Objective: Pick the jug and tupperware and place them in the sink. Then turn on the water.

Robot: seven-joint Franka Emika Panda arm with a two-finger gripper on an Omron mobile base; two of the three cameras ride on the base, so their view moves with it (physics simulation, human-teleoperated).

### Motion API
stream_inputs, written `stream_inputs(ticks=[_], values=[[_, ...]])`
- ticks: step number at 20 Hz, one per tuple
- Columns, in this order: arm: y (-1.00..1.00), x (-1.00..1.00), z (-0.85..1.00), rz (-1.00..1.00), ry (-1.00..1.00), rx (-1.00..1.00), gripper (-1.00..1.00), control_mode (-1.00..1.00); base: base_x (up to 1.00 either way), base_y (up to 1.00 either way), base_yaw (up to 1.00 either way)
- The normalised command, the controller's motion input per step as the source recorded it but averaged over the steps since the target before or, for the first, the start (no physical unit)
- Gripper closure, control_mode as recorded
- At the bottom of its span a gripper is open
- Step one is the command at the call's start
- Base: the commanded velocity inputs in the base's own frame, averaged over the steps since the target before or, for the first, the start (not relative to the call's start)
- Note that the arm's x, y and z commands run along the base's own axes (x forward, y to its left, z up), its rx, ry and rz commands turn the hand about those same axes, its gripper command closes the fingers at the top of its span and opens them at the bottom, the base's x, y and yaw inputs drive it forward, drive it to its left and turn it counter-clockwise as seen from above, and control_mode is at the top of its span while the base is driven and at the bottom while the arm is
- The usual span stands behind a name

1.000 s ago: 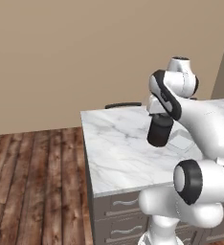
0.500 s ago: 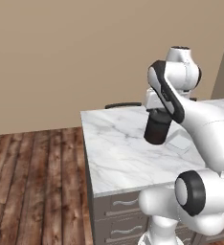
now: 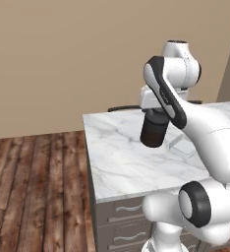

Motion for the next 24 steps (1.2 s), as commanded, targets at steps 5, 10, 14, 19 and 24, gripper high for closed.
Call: stream_inputs(ticks=[5,10,14,19,24], values=[[0.11,-0.28,0.14,0.00,-0.05,0.00,1.00,-1.00,0.00,0.00,0.00],[0.00,-0.01,0.00,0.00,0.00,0.00,1.00,-1.00,0.00,0.00,0.00],[0.00,0.00,0.00,0.00,0.00,0.00,1.00,-1.00,0.00,0.00,0.00],[0.00,0.00,0.00,0.00,0.00,0.00,1.00,-1.00,0.00,0.00,0.00],[0.00,0.00,0.00,0.00,0.00,0.00,1.00,1.00,-0.32,0.00,0.01]])
